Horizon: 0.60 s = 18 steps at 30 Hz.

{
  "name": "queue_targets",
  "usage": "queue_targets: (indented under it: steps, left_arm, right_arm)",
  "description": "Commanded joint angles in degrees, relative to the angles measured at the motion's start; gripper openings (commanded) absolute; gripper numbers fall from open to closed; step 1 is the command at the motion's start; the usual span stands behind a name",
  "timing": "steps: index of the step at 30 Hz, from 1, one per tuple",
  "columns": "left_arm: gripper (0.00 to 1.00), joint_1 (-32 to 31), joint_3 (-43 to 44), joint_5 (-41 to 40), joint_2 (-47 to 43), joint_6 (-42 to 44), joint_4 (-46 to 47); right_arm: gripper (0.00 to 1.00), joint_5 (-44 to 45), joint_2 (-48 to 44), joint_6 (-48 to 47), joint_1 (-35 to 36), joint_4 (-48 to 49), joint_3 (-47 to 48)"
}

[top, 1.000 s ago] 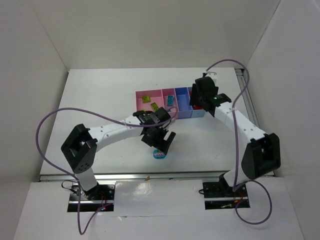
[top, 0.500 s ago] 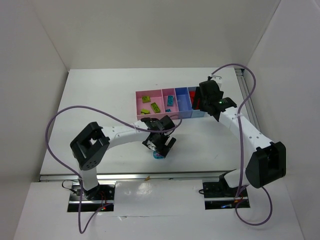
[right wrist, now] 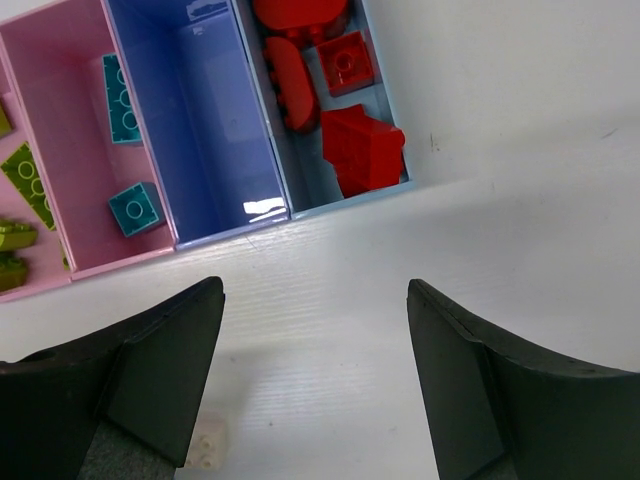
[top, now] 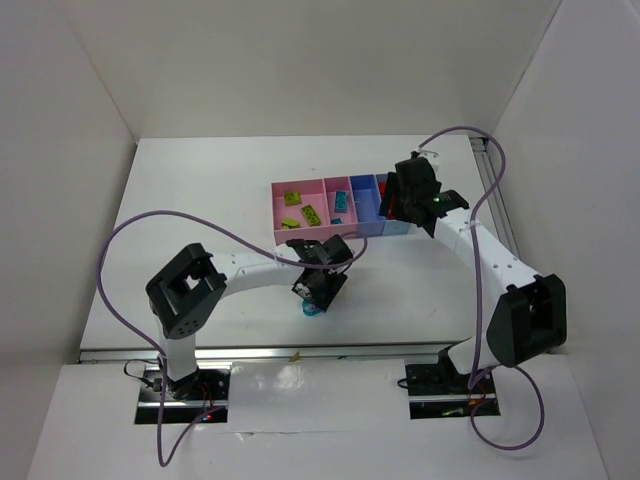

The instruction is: Sort the legos into containers by color

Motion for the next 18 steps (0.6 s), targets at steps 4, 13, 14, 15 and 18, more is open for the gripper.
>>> queue_targets:
  steps: [4,13,14,15,18]
  left_arm:
    - [0.28,-0.2,2.4,-1.6,-1.2,-0.2,-3.4]
    - [0.25,3.9,14.6,-1.0,-4.8,-1.8,-11.5]
    - [0.25,4.7,16.5,-0.5,-4.8,-2.4,-12.0]
    - [0.25,6.3,18.7,-0.5,-4.0,-2.4,-13.3]
    - [0.23,9.8,27.8,-0.5,-0.1,-3.7,-14.4]
  right_arm:
    - [0.81,-0.3,0.6,0.6,-0.3,0.1,3.1]
    - [0.80,-0.3,-2.0,0.6,-2.1,-0.4,3.7]
    - [0.80,-0.3,-2.0,0.6,-2.8,-0.4,3.7]
    - [0.80,-0.3,-3.4,0.6,-3.7,-0.4,3.7]
    - [0.80,-0.3,-4.9,0.6,-5.1,-0.4,2.6]
